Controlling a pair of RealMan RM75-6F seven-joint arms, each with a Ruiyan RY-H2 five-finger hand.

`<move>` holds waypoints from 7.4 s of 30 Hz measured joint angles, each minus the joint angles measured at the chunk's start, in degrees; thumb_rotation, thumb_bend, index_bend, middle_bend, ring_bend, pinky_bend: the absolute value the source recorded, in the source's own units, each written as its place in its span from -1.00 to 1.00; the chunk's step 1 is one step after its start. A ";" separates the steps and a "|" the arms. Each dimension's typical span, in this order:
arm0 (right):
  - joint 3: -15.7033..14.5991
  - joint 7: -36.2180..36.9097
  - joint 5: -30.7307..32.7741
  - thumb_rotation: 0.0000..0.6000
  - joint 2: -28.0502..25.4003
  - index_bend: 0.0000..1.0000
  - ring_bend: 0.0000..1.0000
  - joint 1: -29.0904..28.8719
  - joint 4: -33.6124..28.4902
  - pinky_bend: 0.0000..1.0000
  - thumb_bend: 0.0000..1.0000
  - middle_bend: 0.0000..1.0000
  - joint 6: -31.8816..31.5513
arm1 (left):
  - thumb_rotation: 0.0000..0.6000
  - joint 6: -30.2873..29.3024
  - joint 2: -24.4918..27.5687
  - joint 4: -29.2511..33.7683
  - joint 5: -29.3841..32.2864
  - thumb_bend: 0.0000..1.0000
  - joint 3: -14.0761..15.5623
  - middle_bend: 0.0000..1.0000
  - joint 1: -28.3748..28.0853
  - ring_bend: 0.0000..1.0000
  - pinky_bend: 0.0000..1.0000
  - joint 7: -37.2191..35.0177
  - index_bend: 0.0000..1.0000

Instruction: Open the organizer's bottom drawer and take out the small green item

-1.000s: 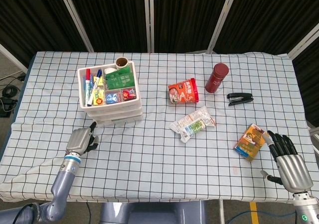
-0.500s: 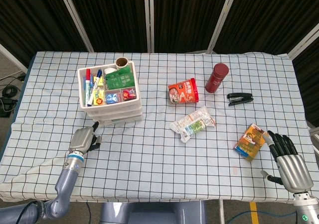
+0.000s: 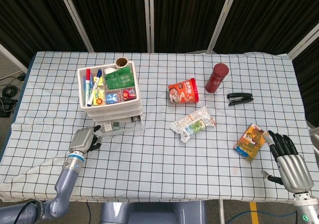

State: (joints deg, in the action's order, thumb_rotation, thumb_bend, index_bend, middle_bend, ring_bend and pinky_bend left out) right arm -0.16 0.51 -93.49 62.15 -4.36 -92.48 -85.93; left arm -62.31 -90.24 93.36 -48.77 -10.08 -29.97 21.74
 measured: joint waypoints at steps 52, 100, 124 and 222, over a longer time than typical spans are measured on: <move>-0.15 -1.13 0.19 1.00 0.17 -1.00 -1.00 0.04 -0.45 -1.00 -1.00 -1.00 0.43 | 1.00 -1.18 5.04 7.77 -11.34 0.32 8.36 1.00 4.34 0.95 0.69 -3.96 -0.21; 0.92 -1.59 2.97 1.00 0.63 -1.00 -1.00 -0.62 0.18 -1.00 -1.00 -1.00 2.24 | 1.00 -5.69 18.07 14.72 -24.48 -0.81 6.70 0.88 -0.78 0.80 0.57 22.78 -0.26; 4.34 -0.21 10.59 1.00 0.53 -1.00 -1.00 -1.85 2.21 -1.00 -1.00 -1.00 5.52 | 1.00 12.13 12.41 0.51 -21.24 -0.82 5.30 1.00 -15.58 0.94 0.70 29.04 -0.02; 6.05 1.47 14.24 1.00 0.16 -1.00 -1.00 -2.43 3.51 -1.00 -1.00 -1.00 7.15 | 1.00 21.11 3.98 -11.92 -18.96 -0.01 12.83 1.00 -25.18 0.95 0.70 22.93 0.22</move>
State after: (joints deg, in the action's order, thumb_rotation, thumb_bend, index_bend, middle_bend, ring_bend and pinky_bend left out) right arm 5.89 1.97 -79.25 62.31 -6.79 -88.97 -78.78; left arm -41.20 -86.26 81.44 -67.73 2.76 -55.16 44.67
